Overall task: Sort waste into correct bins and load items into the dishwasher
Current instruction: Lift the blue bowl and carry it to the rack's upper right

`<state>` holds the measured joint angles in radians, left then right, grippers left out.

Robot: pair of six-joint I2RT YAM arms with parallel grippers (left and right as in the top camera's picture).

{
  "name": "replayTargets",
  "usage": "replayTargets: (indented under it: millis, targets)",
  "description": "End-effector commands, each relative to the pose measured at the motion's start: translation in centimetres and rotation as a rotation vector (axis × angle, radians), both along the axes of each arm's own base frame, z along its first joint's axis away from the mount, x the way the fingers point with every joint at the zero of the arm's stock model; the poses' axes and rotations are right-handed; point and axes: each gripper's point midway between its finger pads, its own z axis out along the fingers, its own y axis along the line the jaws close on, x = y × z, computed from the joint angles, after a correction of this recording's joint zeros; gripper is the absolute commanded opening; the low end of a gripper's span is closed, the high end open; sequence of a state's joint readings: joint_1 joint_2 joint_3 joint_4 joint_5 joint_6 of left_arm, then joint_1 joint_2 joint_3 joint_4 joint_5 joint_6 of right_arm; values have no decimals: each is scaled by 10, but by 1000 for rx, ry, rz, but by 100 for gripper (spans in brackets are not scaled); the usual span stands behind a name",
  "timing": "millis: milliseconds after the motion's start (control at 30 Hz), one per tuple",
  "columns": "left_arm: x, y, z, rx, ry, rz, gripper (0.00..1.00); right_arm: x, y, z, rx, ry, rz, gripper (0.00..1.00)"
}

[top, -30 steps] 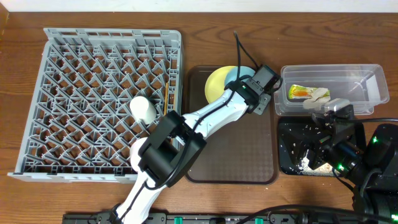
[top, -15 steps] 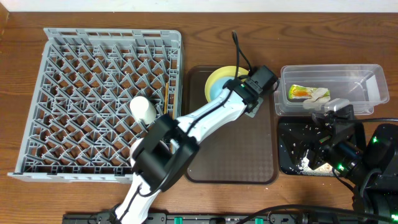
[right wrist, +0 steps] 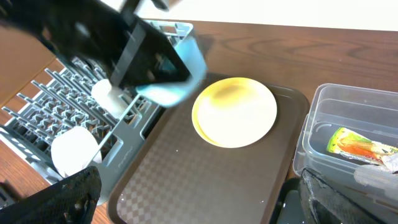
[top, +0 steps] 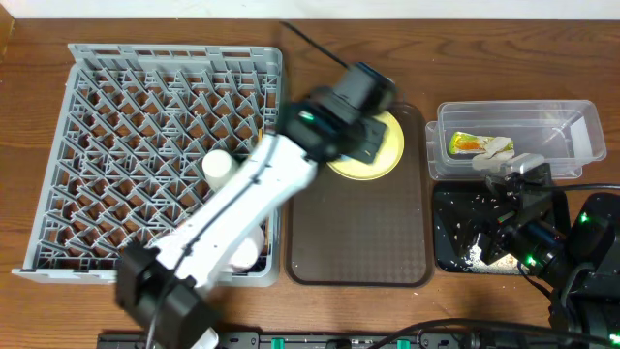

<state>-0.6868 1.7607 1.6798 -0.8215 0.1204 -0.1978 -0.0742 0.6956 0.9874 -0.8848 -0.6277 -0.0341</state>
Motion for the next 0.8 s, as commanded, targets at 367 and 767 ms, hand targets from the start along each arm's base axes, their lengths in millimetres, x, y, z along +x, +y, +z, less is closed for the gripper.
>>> replayTargets:
  millis: [367,767]
  targets:
    - [98,169,85,-921,272,169,8,-1,2,5,-9,-19,11,99]
    - [145,208,21,-1224,598,172,8,-1,2,5,-8,-19,11,99]
